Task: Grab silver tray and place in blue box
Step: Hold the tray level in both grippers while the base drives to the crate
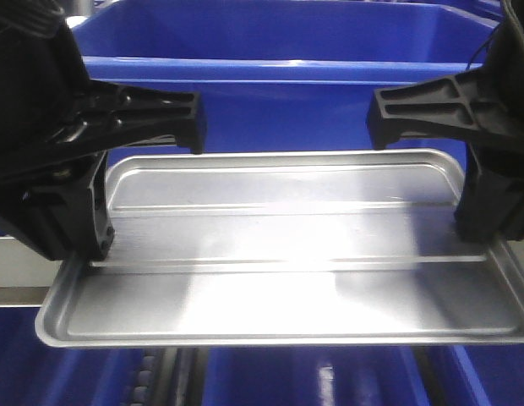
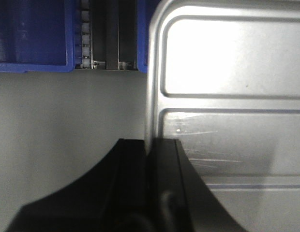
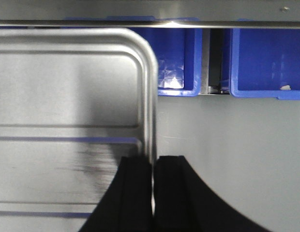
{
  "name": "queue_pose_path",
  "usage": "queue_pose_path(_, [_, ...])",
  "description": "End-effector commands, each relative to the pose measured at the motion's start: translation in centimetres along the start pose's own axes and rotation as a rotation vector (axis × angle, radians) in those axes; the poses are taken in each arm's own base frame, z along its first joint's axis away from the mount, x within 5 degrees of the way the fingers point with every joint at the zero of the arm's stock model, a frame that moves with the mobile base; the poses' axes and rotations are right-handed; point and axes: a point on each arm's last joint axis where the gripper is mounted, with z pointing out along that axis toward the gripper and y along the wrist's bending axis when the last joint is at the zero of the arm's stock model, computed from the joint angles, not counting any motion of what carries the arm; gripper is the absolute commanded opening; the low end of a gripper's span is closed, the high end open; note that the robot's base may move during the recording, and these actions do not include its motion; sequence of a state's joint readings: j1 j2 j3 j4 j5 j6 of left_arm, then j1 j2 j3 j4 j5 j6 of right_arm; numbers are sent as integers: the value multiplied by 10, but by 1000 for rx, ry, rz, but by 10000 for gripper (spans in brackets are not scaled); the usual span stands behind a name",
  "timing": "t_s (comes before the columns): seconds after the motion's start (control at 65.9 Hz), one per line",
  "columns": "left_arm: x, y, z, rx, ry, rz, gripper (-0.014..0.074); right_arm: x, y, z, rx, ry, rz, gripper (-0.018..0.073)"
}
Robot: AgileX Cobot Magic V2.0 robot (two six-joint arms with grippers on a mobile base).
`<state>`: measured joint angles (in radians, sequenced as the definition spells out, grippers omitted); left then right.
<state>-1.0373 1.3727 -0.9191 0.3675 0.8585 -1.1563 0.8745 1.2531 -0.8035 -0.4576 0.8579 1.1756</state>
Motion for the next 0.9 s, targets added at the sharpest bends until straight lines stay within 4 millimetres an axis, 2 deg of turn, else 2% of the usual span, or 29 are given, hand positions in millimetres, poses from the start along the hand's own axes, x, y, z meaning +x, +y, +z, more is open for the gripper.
queue_pose_path(0.0, [-7,-6,-15,72,-53,9,-104,-10,5,-13,-66,-76,-14,58])
queue_pose_path(0.88, [-7,-6,-15,72,-53,9,-104,-10,5,-13,-66,-76,-14,58])
